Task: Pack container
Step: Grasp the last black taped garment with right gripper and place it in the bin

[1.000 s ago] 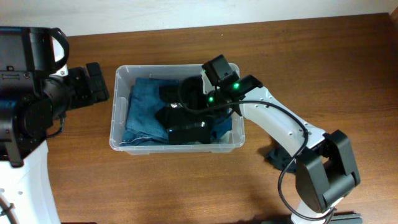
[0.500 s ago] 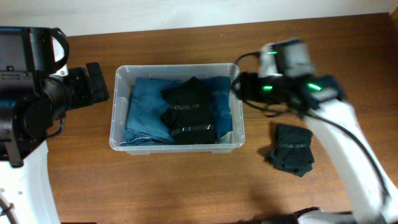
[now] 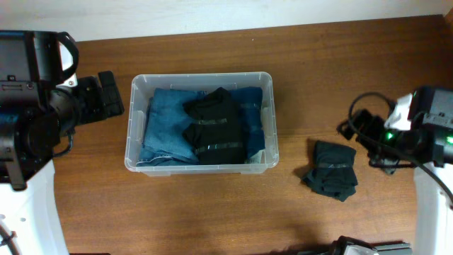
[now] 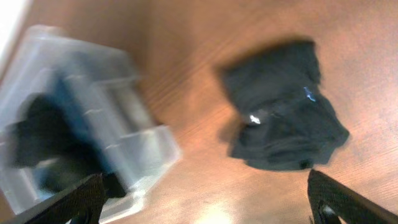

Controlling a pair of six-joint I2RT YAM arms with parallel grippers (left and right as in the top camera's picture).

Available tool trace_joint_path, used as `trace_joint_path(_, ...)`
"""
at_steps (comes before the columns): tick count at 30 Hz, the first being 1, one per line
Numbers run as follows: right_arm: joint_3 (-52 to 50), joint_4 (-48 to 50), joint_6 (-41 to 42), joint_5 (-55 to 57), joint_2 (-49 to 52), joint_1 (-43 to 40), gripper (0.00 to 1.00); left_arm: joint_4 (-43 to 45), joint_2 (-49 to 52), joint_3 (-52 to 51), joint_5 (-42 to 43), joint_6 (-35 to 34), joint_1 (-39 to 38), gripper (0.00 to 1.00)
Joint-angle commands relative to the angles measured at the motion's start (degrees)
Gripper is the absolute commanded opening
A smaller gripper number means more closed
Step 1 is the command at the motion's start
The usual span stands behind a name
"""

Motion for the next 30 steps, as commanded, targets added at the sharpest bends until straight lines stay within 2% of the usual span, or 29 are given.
trace_joint_path(1, -11.17, 3.17, -0.79, 0.35, 1.42, -5.49, 0.97, -0.02, -0.76, -0.11, -0.68, -0.33, 0.17, 1.0)
trace_joint_path(9, -29.75, 15.91, -1.53, -0.39, 6.1, -13.99, 0.97, -0.02, -0.76, -0.11, -0.66, -0.33, 0.17, 1.0)
trace_joint_path(11, -34.01, 22.29, -6.1, -5.97, 7.58, -14.14, 0.96, -0.02, -0.76, -0.11, -0.66, -0.33, 0.2, 1.0)
trace_joint_path(14, -37.53, 28.2, -7.91, -10.14, 8.68, -13.53, 0.95, -0.02, -0.76, -0.11, -0.66, -0.33, 0.17, 1.0)
trace_joint_path(16, -39.6, 31.82, -8.31, -11.56, 9.46, -12.96, 0.91, -0.02, -0.76, -0.11, -0.66, -0.33, 0.17, 1.0)
trace_joint_path(19, -42.01, 36.26, -8.5, -12.24, 10.6, -11.61, 0.73, -0.02, -0.76, -0.11, -0.66, -0.33, 0.17, 1.0)
trace_joint_path(22, -42.45, 37.07, -8.5, -12.35, 11.13, -10.75, 0.33, -0.02, -0.76, -0.11, -0.66, -0.33, 0.17, 1.0)
trace_joint_path(23, -42.4, 36.94, -8.48, -12.94, 10.91, -10.78, 0.25, -0.02, -0.76, -0.11, -0.66, -0.33, 0.2, 1.0)
trace_joint_path(25, -41.57, 35.5, -8.52, -15.63, 9.55, -10.78, 0.19, -0.02, -0.76, -0.11, -0.68, -0.33, 0.17, 1.0)
trace_joint_path(28, -37.16, 29.4, -10.08, -20.15, 5.25, -10.78, 0.19, -0.02, -0.76, -0.11, -0.66, -0.33, 0.17, 1.0)
trace_joint_path(30, -30.93, 22.29, -14.29, -27.56, 0.2, -10.54, 0.18, -0.02, -0.76, -0.11, -0.66, -0.33, 0.17, 1.0)
